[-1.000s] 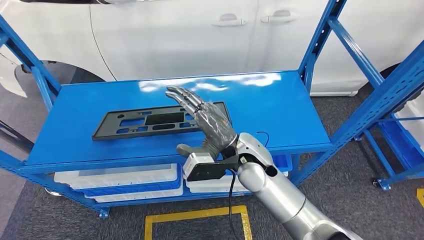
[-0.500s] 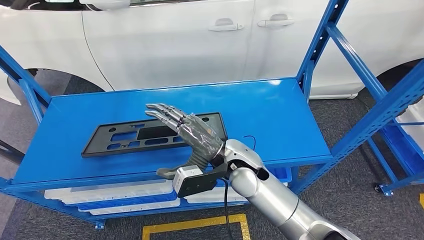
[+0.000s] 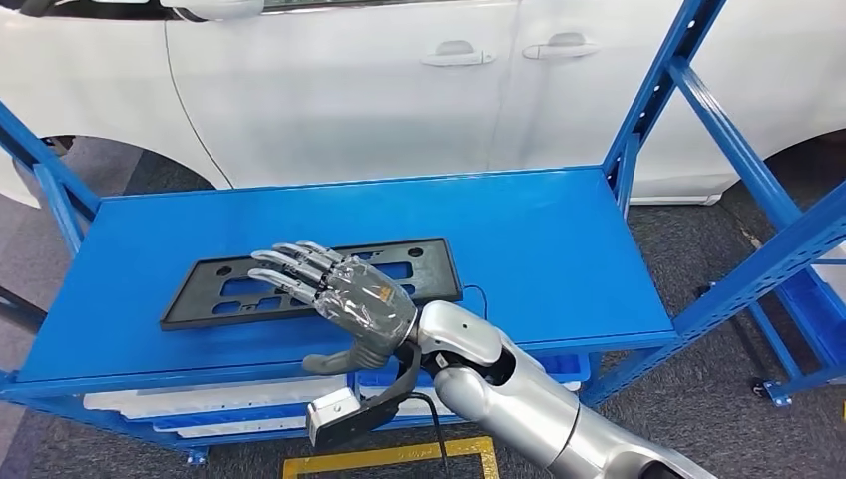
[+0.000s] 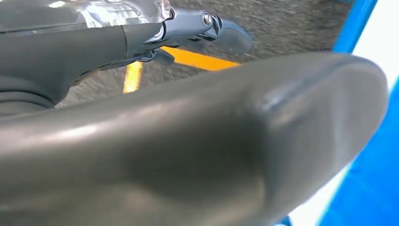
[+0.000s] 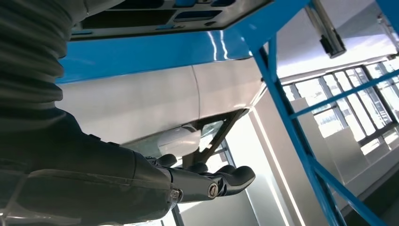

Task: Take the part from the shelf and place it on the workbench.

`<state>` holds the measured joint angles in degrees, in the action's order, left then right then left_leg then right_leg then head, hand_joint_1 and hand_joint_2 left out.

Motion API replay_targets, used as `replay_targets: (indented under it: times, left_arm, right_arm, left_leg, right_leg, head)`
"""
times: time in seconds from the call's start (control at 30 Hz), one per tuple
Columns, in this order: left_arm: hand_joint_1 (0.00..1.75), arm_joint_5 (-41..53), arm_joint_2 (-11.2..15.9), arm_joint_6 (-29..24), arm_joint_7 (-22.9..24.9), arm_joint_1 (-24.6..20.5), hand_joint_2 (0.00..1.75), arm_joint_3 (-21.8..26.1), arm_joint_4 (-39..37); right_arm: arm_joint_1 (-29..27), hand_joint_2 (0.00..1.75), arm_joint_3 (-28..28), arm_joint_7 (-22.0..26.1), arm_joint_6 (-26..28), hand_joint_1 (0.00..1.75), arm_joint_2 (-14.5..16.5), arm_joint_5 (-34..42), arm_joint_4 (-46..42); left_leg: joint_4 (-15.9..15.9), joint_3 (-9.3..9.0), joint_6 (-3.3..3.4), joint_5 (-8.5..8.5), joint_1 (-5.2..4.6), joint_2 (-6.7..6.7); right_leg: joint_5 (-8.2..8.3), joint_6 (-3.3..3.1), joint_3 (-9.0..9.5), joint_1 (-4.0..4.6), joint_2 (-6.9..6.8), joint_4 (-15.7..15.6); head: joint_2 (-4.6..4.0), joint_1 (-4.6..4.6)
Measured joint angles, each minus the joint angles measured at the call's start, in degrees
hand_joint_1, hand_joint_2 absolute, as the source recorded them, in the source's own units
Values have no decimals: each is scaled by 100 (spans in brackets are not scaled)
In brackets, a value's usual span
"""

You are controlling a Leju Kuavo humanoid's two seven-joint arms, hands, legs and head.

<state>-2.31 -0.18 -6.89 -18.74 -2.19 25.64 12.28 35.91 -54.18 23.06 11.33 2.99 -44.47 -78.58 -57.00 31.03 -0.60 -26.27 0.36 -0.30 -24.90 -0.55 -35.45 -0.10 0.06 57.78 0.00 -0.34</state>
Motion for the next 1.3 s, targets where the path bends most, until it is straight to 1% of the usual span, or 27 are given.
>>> replay_targets:
  times: [0.07,0.1,0.13,0.23,0.27,0.3,0.33,0.37,0.4,0.43,0.47,0.5,0.6,0.63,0.67,0.73,0.77,0.8,0.83,0.9,0.97,1.07,1.13,1.17,1.23,1.27,1.3]
  left_arm:
    - [0,160,0,-262,463,-10,0,-31,-10]
    - [0,239,-1,-392,723,-12,0,-60,-16]
    - [0,294,-1,-514,968,-13,0,-92,-19]
    - [0,336,-4,-787,1355,16,0,-143,-21]
    - [0,334,-5,-841,1397,38,0,-144,-21]
    - [0,332,-7,-877,1413,59,0,-144,-21]
    - [0,329,-8,-899,1405,75,0,-144,-21]
    - [0,325,-8,-910,1377,83,0,-144,-21]
    - [0,319,-8,-916,1344,82,0,-144,-21]
    - [0,311,-9,-916,1313,75,0,-145,-21]
    - [0,304,-9,-915,1290,67,0,-145,-21]
    - [0,298,-10,-914,1277,65,0,-145,-21]
    - [0,293,-11,-913,1257,77,0,-144,-21]
    - [0,293,-12,-913,1252,75,0,-144,-21]
    - [0,294,-13,-913,1249,72,0,-144,-21]
    - [0,297,-13,-913,1243,68,0,-144,-21]
    - [0,302,-13,-910,1235,71,0,-144,-21]
    - [0,314,-13,-902,1220,74,0,-144,-21]
    - [0,330,-13,-886,1201,75,0,-145,-21]
    - [0,377,-15,-834,1153,70,0,-147,-21]
    - [0,412,-21,-798,1098,58,0,-149,-21]
    - [0,472,-22,-771,1003,36,0,-149,-21]
    - [0,526,-21,-731,964,18,0,-151,-21]
    - [0,550,-19,-716,954,13,0,-151,-21]
    - [0,579,-9,-707,944,10,0,-152,-21]
    - [0,585,-4,-702,937,14,0,-152,-21]
    - [0,591,-2,-690,924,19,0,-152,-21]
  right_arm:
    - [21,175,-108,-41,162,0,5,-288,22]
    - [33,175,-188,-71,255,0,11,-444,42]
    - [40,175,-287,-103,348,0,21,-585,69]
    - [17,175,-603,-178,552,0,44,-819,213]
    - [-2,175,-697,-193,589,0,55,-852,272]
    - [-21,175,-787,-208,614,0,79,-874,333]
    - [-37,175,-874,-222,634,0,118,-890,395]
    - [-50,175,-956,-233,646,0,177,-897,457]
    - [-57,175,-1036,-241,651,0,243,-902,521]
    - [-63,175,-1105,-246,651,0,308,-903,583]
    - [-70,175,-1164,-249,650,0,365,-903,641]
    - [-76,175,-1212,-251,650,0,411,-901,692]
    - [-80,175,-1296,-260,650,0,505,-877,800]
    - [-75,175,-1311,-263,650,0,521,-869,823]
    - [-75,175,-1325,-267,650,0,530,-866,847]
    - [-83,175,-1360,-267,650,0,536,-866,898]
    - [-88,175,-1380,-267,649,0,536,-865,925]
    - [-91,175,-1400,-268,643,0,538,-861,949]
    - [-91,175,-1417,-273,631,0,545,-854,967]
    - [-88,175,-1452,-302,574,0,597,-836,1023]
    - [-87,175,-1497,-380,518,0,716,-836,1154]
    - [-79,175,-1552,-554,580,0,998,-863,1604]
    - [-37,175,-1535,-620,697,0,1224,-841,1992]
    - [0,175,-1517,-641,742,0,1327,-821,2162]
    - [69,175,-1482,-678,771,0,1460,-784,2431]
    - [87,175,-1470,-698,771,0,1499,-773,2540]
    - [97,175,-1461,-733,764,0,1529,-767,2635]
  left_leg:
    - [-60,-8,-76,-17,6,6]
    - [-166,30,-107,-80,12,8]
    - [-370,125,-138,-209,23,8]
    - [-1405,677,-210,-696,45,9]
    - [-1590,800,-220,-733,49,10]
    - [-1553,819,-226,-653,56,10]
    - [-1299,730,-232,-469,65,11]
    - [-877,559,-233,-226,77,11]
    - [-478,398,-222,-64,79,12]
    - [-185,283,-194,18,71,13]
    - [-28,222,-152,61,59,13]
    - [-11,221,-105,40,40,10]
    - [25,187,16,138,53,13]
    - [43,177,49,154,65,18]
    - [53,171,73,159,70,23]
    - [46,178,102,151,60,24]
    - [41,180,108,145,54,23]
    - [36,179,112,140,48,21]
    - [32,173,112,135,41,16]
    - [29,152,99,119,20,4]
    - [18,147,54,95,-4,1]
    - [20,148,-48,74,5,11]
    - [-150,207,-115,-55,20,13]
    - [-408,319,-146,-207,28,12]
    - [-1190,685,-200,-572,42,12]
    - [-1498,844,-221,-663,50,13]
    - [-1625,922,-236,-649,58,13]
  right_leg:
    - [76,-67,48,-18,6,-33]
    - [75,-95,79,-31,5,-48]
    - [76,-117,106,-39,3,-61]
    - [56,-150,121,-29,-1,-65]
    - [50,-154,124,-25,1,-63]
    - [42,-152,129,-25,6,-60]
    - [33,-147,139,-26,13,-55]
    - [20,-137,151,-26,20,-49]
    - [11,-118,159,-22,24,-42]
    - [7,-94,158,-16,26,-37]
    - [1,-64,151,-10,26,-33]
    - [2,-31,145,-7,25,-34]
    - [-76,61,130,-9,23,46]
    - [-198,83,53,-11,21,229]
    - [-373,102,-84,-16,19,534]
    - [-727,125,-470,-18,17,1330]
    - [-790,128,-604,-19,17,1590]
    - [-744,122,-635,-19,17,1638]
    - [-601,105,-552,-17,17,1455]
    - [-226,25,-151,7,15,637]
    - [-49,-30,128,34,10,56]
    - [-32,-83,169,40,15,-56]
    - [-5,-137,208,13,14,-113]
    - [3,-156,227,-1,10,-135]
    - [-5,-177,237,0,5,-135]
    - [-11,-180,239,1,5,-132]
    - [-19,-179,242,0,7,-127]
  head:
    - [0,0]
    - [0,-15]
    - [0,-26]
    - [0,-51]
    - [0,-52]
    - [0,-52]
    - [0,-52]
    - [0,-54]
    - [0,-52]
    - [0,-52]
    - [0,-50]
    - [0,-49]
    - [0,-45]
    - [0,-41]
    - [0,-37]
    - [0,-33]
    - [0,-33]
    - [0,-32]
    - [0,-32]
    - [0,-32]
    - [0,-37]
    - [-1,-38]
    - [0,-46]
    - [0,-53]
    - [0,-61]
    - [0,-60]
    - [0,-61]
